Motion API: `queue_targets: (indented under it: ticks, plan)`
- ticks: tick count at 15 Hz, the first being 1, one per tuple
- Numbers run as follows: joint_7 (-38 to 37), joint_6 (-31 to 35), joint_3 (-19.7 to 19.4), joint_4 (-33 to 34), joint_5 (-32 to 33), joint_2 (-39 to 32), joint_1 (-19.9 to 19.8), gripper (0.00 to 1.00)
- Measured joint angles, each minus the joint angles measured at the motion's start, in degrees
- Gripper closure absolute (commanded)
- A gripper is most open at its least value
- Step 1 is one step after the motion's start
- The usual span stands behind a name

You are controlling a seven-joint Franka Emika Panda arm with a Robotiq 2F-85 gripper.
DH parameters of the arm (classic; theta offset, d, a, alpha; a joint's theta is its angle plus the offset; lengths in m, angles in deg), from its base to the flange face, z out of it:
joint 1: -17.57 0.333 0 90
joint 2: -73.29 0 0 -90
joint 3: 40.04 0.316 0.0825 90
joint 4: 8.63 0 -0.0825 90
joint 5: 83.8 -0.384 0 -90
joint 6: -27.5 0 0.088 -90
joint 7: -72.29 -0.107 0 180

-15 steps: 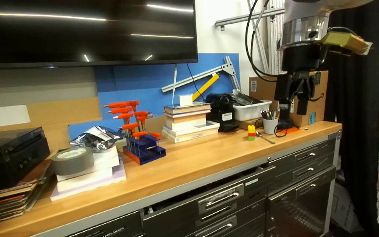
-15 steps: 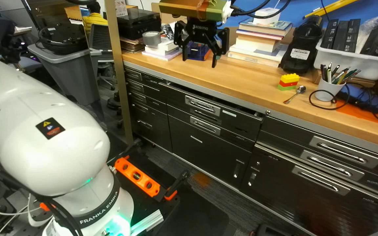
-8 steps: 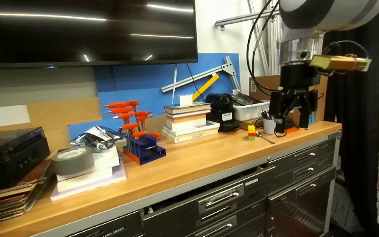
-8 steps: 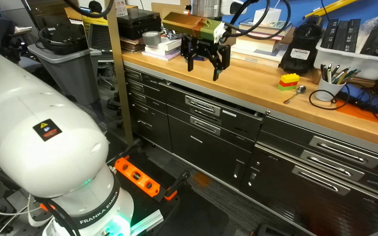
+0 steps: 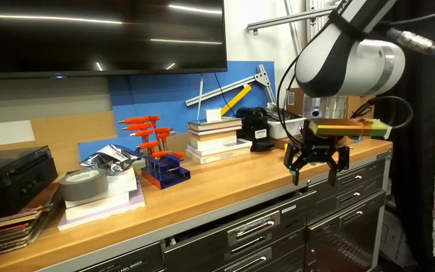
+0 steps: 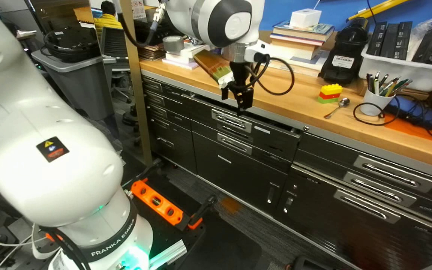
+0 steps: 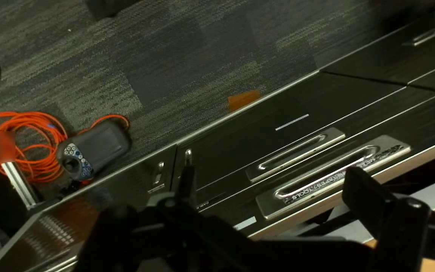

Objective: Open the middle drawer then remove three black pieces from the drawer

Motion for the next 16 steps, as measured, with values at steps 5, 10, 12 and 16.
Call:
queue_targets:
  ticks: [5,10,12,16]
  plan:
    - [-7.7,11.6,1.1,0.2,-9.0,-8.5,0.2,0.00]
    - [-9.9,22.8,2.7,1.3,-23.5,-14.8,1.2,0.00]
    - [-10.2,27.9,4.3,1.9,-30.1,-17.2,1.5,0.00]
    - [-10.6,39.0,9.0,3.5,-43.2,-21.5,1.5,0.00]
